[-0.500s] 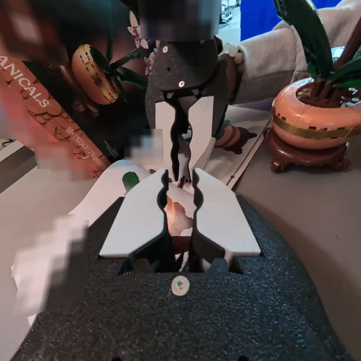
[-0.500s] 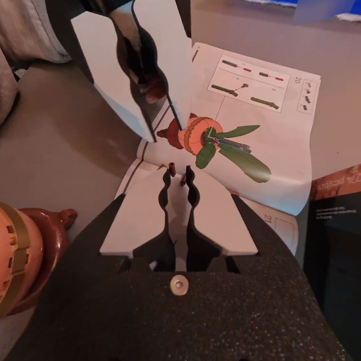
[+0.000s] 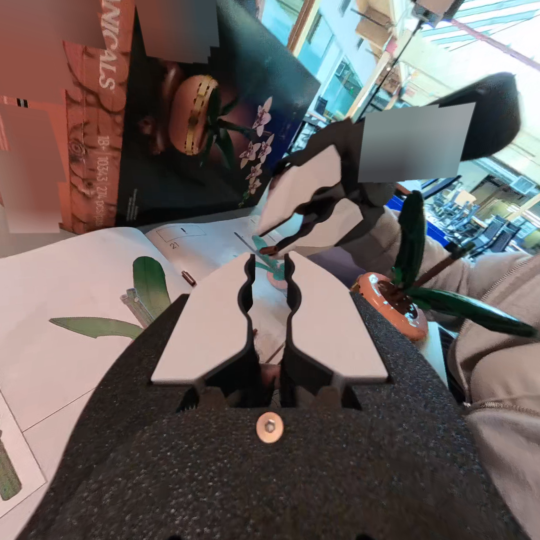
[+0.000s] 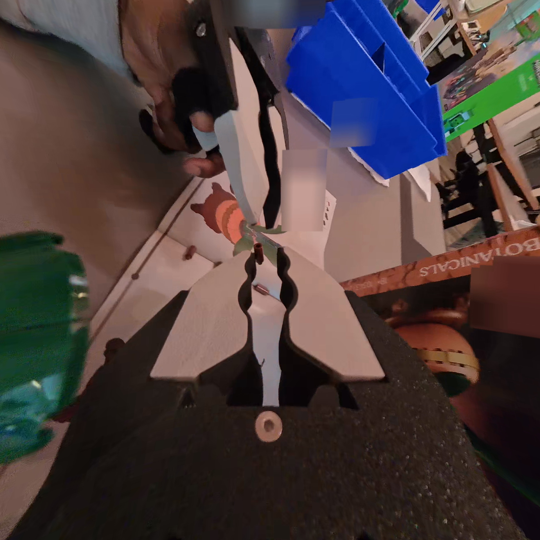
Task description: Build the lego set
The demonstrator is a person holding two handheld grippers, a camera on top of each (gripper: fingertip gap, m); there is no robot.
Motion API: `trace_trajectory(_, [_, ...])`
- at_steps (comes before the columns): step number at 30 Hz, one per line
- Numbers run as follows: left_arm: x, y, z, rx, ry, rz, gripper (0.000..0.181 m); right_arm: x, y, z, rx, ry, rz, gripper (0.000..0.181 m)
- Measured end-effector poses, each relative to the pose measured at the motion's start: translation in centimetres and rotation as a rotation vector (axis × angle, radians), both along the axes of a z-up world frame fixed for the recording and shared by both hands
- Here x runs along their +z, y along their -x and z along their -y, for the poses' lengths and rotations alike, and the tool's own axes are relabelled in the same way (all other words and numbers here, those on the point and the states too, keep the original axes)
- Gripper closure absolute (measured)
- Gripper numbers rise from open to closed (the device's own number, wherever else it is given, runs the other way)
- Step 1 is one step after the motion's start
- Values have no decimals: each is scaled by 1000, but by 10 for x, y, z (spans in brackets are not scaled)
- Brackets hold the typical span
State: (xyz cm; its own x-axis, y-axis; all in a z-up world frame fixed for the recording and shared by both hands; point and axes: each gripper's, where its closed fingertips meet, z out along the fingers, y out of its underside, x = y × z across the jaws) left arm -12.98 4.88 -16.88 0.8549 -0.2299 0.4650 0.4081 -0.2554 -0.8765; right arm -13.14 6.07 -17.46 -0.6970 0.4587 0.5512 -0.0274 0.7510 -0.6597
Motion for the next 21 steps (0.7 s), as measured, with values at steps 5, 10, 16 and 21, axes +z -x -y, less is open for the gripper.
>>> trace_trajectory(5, [-4,-2,-13,42,70,37,161,-1,0,-6,-13,-102,-20,168])
trace_trajectory(10, [-8,1,-19,72,92,118,158,1,2,-9,-2,-95,-28,169])
trace_trajectory(16, [-6,-3,-26,54,93,130,165,-2,5,-10,2,-101,-28,169])
trace_trajectory(21, [-17,17,-19,133,132,17,179,-12,4,-17,-20,-18,50,171])
